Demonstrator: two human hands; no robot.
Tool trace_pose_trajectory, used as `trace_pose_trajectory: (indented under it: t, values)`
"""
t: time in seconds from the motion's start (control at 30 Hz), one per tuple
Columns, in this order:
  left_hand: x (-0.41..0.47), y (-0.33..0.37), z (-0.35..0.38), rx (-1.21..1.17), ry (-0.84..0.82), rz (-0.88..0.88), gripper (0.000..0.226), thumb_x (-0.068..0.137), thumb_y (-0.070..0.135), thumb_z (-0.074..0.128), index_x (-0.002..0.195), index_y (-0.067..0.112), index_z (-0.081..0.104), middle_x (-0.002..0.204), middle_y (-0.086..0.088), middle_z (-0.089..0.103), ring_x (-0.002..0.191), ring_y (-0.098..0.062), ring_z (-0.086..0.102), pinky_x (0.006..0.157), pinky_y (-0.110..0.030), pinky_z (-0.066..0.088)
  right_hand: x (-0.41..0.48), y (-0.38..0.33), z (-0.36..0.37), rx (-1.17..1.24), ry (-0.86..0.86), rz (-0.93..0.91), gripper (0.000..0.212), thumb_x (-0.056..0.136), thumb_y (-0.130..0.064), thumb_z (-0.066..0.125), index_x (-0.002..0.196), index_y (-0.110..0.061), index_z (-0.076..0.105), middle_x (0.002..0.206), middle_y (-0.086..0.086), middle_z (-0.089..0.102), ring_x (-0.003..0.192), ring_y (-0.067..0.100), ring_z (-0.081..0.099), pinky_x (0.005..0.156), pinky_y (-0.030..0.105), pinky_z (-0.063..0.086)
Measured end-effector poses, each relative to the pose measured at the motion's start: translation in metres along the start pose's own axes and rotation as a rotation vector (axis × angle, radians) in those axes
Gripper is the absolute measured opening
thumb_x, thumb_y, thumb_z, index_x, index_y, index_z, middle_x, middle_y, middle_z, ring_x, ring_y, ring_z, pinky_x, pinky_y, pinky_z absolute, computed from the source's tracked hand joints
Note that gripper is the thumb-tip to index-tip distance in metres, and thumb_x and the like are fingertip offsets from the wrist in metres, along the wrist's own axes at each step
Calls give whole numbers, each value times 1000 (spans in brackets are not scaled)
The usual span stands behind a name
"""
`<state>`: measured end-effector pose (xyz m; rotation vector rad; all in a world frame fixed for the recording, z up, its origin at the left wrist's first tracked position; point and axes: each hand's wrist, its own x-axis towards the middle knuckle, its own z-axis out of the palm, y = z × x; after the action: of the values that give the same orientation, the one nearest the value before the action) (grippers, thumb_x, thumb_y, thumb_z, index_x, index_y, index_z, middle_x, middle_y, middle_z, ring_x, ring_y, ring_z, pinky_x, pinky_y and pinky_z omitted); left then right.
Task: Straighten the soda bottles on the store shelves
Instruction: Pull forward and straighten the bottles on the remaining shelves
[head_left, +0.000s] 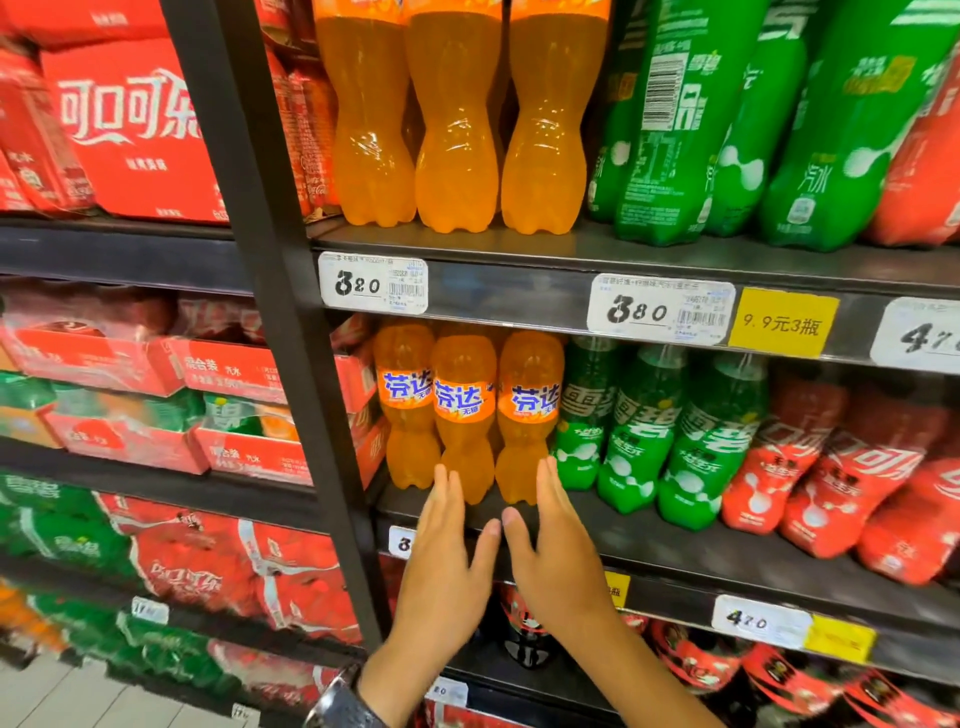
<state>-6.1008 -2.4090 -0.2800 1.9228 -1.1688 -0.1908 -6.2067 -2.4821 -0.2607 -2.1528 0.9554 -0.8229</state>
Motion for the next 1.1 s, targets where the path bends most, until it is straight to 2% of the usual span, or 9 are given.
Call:
trace_pose_trajectory:
  t: [0.23, 0.33, 0.4, 0.47, 0.5, 0.63, 0.8, 0.93, 1.1]
  values:
    - [0, 7, -11, -3, -65, -52, 72, 97, 49, 40, 153, 28, 1, 157, 17, -12, 145, 0, -5, 117, -21, 8, -8, -6, -2, -32, -27, 31, 69, 98, -43, 38, 152, -26, 0, 154, -21, -9, 143, -2, 0, 112, 16, 13]
    - [-4, 25, -35, 153, -136, -23, 71, 97, 48, 42, 154, 26, 6, 160, 12, -3, 145, -2, -1, 117, -21, 12, -14, -21, -21, -102, -81, 7, 71, 97, -42, 41, 153, -25, 1, 156, -19, -4, 145, 1, 2, 115, 18, 13]
    - [0, 51, -66, 237, -207, 76, 59, 95, 49, 44, 149, 32, 26, 155, 17, 23, 141, 0, 20, 113, -17, 21, -14, -43, -47, -177, -120, -90, 57, 93, -46, 44, 147, -38, 27, 150, -22, 27, 138, 2, 28, 110, 21, 29]
    - [9, 85, -110, 185, -297, 230, 39, 93, 47, 49, 132, 43, 49, 132, 28, 52, 123, 6, 45, 103, -19, 38, -10, -77, -86, -158, -149, -208, 35, 83, -53, 45, 119, -53, 49, 115, -27, 61, 106, -4, 57, 91, 22, 47]
    - [12, 103, -133, 143, -313, 310, 31, 92, 47, 51, 123, 46, 55, 118, 30, 59, 112, 8, 53, 95, -21, 45, -8, -97, -108, -142, -137, -268, 32, 78, -58, 43, 109, -56, 52, 101, -28, 64, 94, -5, 61, 82, 19, 50]
    - [27, 174, -220, 44, 14, 563, 20, 88, 44, 55, 105, 43, 65, 100, 30, 66, 95, 8, 62, 78, -13, 48, 13, -179, -190, -185, 7, -513, 27, 81, -61, 43, 102, -51, 57, 94, -35, 62, 87, -10, 60, 75, 9, 45]
    - [58, 229, -277, 30, 367, 772, 15, 90, 30, 56, 100, 30, 68, 94, 22, 68, 91, 3, 64, 77, -13, 47, 55, -247, -233, -228, 238, -693, 20, 86, -42, 54, 102, -36, 65, 91, -27, 66, 89, -10, 59, 79, 7, 43]
    - [85, 256, -303, 155, 493, 857, 19, 91, 24, 56, 107, 24, 66, 101, 15, 66, 96, 0, 62, 83, -24, 49, 94, -280, -256, -331, 387, -741, 24, 88, -31, 57, 110, -26, 64, 102, -14, 67, 94, 2, 61, 85, 23, 48]
    - [122, 278, -321, 459, 501, 822, 31, 92, 16, 56, 123, 19, 60, 117, 3, 64, 108, -13, 58, 92, -24, 43, 133, -304, -280, -520, 472, -722, 29, 89, -21, 59, 116, -15, 64, 112, 2, 69, 105, 20, 62, 92, 32, 46]
